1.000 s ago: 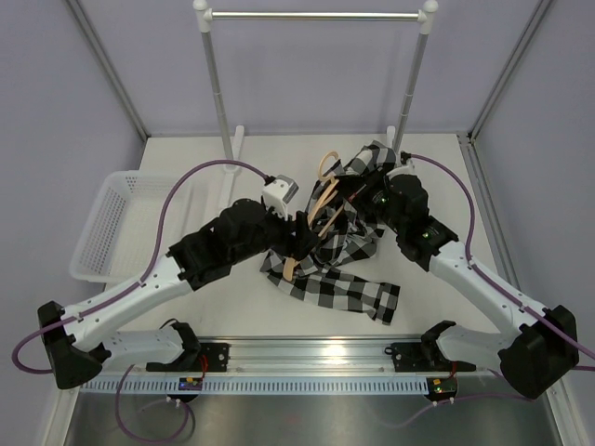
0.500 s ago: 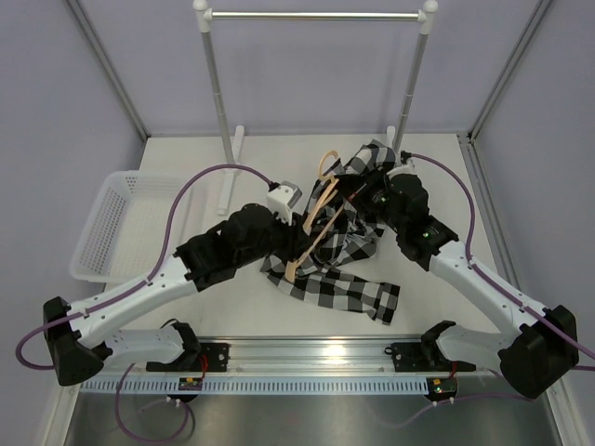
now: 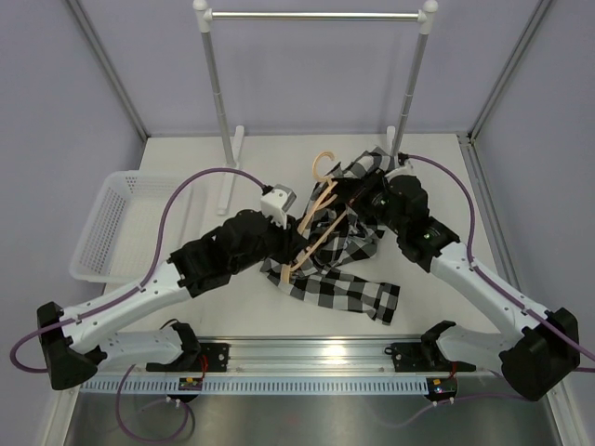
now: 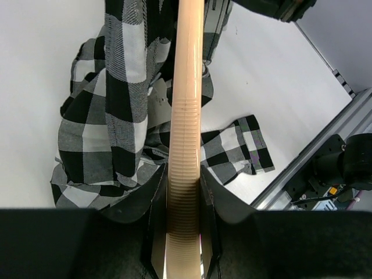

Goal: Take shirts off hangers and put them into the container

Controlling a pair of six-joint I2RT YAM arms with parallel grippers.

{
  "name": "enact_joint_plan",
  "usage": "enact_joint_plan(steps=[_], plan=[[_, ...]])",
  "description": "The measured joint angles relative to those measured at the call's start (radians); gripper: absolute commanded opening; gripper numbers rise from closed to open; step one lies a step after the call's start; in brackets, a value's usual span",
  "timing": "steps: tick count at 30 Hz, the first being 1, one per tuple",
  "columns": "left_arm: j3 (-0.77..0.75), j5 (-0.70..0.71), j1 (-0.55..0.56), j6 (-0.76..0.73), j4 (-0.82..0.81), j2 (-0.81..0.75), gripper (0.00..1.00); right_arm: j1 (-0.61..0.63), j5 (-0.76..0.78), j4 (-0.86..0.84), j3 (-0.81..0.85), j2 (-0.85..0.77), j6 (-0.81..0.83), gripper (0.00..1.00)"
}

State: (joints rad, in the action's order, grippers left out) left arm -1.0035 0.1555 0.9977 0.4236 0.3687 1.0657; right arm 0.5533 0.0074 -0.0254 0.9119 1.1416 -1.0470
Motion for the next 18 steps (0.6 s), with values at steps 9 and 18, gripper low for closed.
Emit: enact_joint_plan(steps=[9, 18], plan=[[0.0, 0.106, -0.004, -0.023, 0.053, -0.061, 0.0, -0.002, -0.005, 0.171, 0.011, -0.08, 0.237, 0.51], [0.0, 0.192, -0.008, -0.047, 0.11, -0.071, 0.0, -0.003, -0.121, 0.332, 0.13, -0.132, 0.491, 0.62]])
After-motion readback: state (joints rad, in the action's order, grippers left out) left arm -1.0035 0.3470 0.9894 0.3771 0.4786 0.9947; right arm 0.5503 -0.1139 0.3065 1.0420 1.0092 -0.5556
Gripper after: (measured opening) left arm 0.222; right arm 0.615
